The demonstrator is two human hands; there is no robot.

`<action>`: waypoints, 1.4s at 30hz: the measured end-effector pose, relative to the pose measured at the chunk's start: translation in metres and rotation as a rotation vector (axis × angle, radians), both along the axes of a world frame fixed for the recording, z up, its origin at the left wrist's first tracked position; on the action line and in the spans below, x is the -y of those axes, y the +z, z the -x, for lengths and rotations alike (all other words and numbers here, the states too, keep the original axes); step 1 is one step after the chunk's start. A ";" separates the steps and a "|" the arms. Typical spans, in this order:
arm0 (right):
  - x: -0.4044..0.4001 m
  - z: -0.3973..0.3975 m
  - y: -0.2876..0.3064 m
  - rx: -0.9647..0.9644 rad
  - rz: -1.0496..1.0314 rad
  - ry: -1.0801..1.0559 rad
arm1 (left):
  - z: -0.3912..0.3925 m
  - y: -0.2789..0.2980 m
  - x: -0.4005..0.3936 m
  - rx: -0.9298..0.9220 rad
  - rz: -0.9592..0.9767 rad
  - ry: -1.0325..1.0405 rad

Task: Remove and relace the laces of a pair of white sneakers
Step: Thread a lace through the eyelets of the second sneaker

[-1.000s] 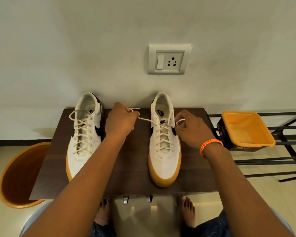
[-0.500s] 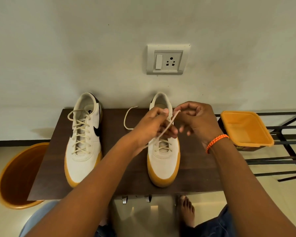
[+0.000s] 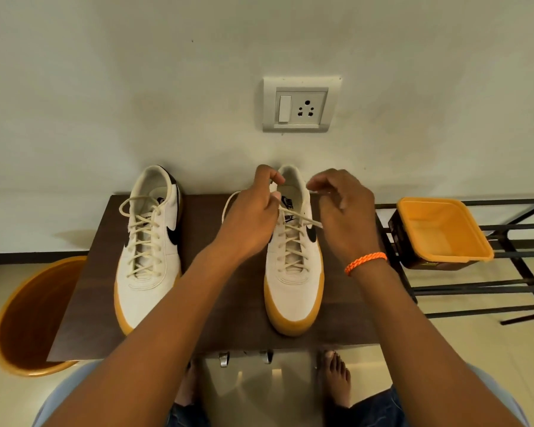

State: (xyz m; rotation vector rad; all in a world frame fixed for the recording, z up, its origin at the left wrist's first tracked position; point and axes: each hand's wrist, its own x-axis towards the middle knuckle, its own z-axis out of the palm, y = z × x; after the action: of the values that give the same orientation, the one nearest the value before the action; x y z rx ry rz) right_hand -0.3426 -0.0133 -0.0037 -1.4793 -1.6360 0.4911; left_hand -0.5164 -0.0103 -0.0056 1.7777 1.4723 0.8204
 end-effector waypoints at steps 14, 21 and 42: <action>-0.003 0.013 -0.010 -0.107 0.116 0.150 | -0.001 -0.004 -0.009 0.173 0.086 0.161; -0.007 0.010 -0.013 -0.121 0.090 0.170 | -0.005 -0.008 -0.013 0.263 0.127 0.170; -0.008 0.014 -0.023 0.354 0.119 -0.112 | 0.005 -0.022 -0.019 -0.112 0.042 0.259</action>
State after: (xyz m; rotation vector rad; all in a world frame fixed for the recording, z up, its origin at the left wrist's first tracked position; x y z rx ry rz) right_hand -0.3569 -0.0051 -0.0271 -1.8161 -1.8046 0.2780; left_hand -0.5215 0.0085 -0.0274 1.6463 1.8071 0.8213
